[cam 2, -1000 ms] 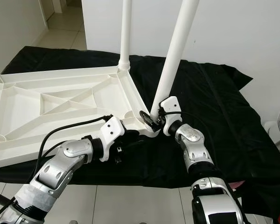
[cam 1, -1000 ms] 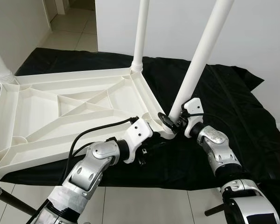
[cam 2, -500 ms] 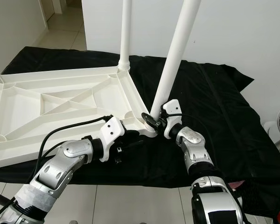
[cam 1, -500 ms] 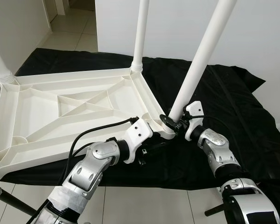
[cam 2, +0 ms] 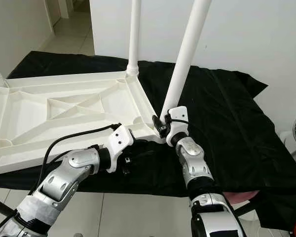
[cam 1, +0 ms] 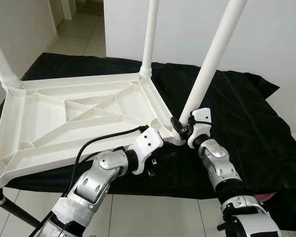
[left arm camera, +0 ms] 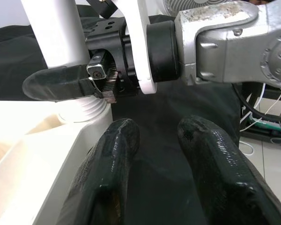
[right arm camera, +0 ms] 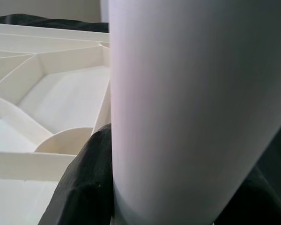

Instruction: Building children table

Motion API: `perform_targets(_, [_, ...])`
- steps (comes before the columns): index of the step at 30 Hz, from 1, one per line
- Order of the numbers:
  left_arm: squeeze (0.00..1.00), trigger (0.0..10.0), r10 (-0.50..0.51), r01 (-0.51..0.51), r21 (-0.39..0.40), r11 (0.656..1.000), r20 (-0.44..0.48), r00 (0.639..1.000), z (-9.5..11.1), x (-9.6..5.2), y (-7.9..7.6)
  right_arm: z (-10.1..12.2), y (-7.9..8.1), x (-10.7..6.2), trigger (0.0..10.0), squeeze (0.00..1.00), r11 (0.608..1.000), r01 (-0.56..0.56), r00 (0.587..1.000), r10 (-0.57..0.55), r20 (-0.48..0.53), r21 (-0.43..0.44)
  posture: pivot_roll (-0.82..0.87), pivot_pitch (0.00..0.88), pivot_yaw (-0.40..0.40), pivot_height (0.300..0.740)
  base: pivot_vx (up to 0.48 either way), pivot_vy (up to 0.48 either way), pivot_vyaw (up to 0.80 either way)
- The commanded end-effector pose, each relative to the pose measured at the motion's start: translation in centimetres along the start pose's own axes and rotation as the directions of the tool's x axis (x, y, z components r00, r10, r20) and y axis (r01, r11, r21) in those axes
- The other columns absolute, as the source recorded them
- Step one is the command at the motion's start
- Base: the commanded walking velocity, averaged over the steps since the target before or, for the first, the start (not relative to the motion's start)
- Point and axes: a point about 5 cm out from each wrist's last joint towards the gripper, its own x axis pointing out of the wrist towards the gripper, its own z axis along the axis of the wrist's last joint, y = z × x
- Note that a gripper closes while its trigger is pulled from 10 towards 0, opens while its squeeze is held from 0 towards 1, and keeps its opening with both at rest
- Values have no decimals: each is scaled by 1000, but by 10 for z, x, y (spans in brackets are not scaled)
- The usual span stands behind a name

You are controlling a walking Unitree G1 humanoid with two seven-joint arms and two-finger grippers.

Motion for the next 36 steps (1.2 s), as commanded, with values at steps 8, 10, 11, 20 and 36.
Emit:
perform_targets(8, [0, 10000, -16, 16, -15, 1000, -9, 1000, -4, 1, -4, -15, 19, -20, 10000, 0, 956, 292, 953, -291, -90, -2, 13, 0, -104, 740, 0, 0, 0])
perform_targets(10, [0, 10000, -15, 15, -15, 1000, -10, 1000, -5, 1, -4, -15, 24, -25, 10000, 0, 938, 346, 934, -342, -100, 22, 17, 0, -108, 740, 0, 0, 0])
perform_targets(11, [0, 10000, -14, 14, -15, 1000, -11, 1000, -5, 1, -4, -13, 29, -25, 10000, 0, 941, 338, 938, -335, -95, 25, 17, 0, -105, 740, 0, 0, 0])
perform_targets(20, [0, 10000, -15, 14, -14, 1000, -16, 1000, -5, 0, -2, -5, 30, -23, 10000, 1000, 951, 303, 951, -299, -79, 52, 16, 0, -103, 740, 0, 0, 0])
perform_targets(36, [0, 10000, -20, 20, -5, 1000, 1, 1000, 1, -1, 1, 11, -3, -16, 10000, 780, 990, -144, 989, 143, -40, -14, 13, 0, -89, 740, 0, 0, 0])
